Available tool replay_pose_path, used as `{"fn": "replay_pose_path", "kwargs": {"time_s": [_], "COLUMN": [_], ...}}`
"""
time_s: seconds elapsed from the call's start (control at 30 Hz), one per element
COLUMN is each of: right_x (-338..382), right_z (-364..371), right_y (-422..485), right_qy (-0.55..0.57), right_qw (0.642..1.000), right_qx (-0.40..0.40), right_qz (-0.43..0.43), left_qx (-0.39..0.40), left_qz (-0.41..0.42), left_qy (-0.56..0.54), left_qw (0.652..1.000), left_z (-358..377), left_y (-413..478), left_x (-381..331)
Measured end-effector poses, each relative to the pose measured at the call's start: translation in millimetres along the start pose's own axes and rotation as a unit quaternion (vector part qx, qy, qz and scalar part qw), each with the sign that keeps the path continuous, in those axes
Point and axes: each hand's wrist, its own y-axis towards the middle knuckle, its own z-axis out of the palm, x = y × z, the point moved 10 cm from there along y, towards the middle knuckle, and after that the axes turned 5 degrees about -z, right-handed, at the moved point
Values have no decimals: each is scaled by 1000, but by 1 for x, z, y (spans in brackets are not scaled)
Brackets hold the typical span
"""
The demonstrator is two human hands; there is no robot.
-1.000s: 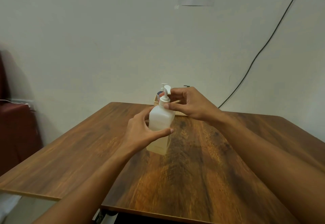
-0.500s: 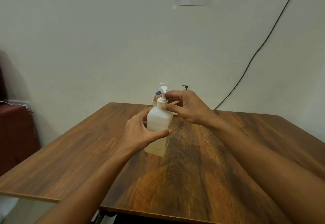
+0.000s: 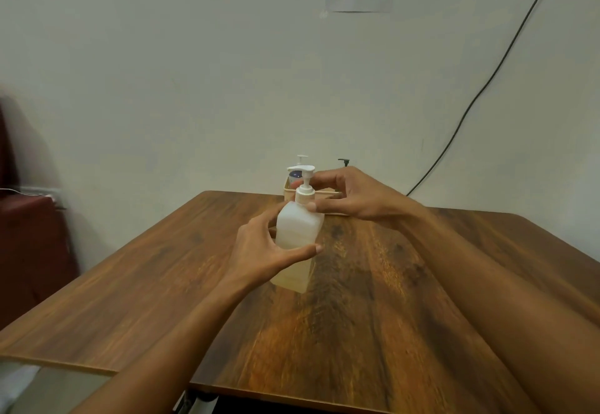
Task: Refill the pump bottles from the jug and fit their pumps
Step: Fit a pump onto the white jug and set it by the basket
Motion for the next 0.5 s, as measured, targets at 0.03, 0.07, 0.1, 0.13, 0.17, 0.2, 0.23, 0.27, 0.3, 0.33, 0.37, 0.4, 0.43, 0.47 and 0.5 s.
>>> {"fn": "replay_pose_path", "kwargs": {"time_s": [0.03, 0.07, 0.1, 0.13, 0.17, 0.2, 0.23, 0.27, 0.3, 0.33, 0.37, 0.4, 0.43, 0.47, 0.5], "right_x": [1, 1, 1, 2, 0, -2, -3, -5, -7, -8, -10, -13, -14, -14, -14], "right_z": [-1, -3, -6, -9, -11, -12, -12, -10, -6, -3, -1, -1, -2, -3, -2], "right_y": [0, 1, 1, 1, 1, 2, 2, 2, 3, 4, 5, 4, 3, 3, 3], "right_qy": [1, -1, -6, -11, -15, -18, -23, -29, -34, -39, -40, -31, -12, 10, 25], "right_qw": [1000, 1000, 1000, 998, 997, 996, 995, 995, 996, 997, 997, 998, 998, 998, 999], "right_qx": [6, -5, -26, -50, -71, -88, -97, -94, -84, -73, -65, -62, -59, -48, -29], "right_qz": [-6, -11, -17, -23, -26, -24, -18, -12, -8, -5, 2, 13, 23, 29, 29], "left_qx": [-1, -3, -4, -5, -5, -3, -1, 0, 0, -1, -3, -6, -7, -4, 1], "left_qz": [1, 2, 3, 5, 7, 11, 14, 16, 17, 17, 16, 14, 13, 13, 14], "left_qy": [-2, -3, -5, -5, -5, -3, 0, 3, 5, 5, 3, 0, -3, -5, -6], "left_qw": [1000, 1000, 1000, 1000, 1000, 1000, 1000, 1000, 1000, 1000, 1000, 1000, 1000, 1000, 1000], "left_z": [-1, -2, -3, -4, -4, -4, -3, -3, -2, -2, -3, -3, -3, -3, -2], "left_y": [1, 1, 2, 2, 1, 1, 0, -1, -2, -3, -4, -3, -3, -3, -2], "left_x": [-1, -2, -3, -5, -6, -7, -8, -8, -8, -7, -6, -6, -5, -5, -6]}}
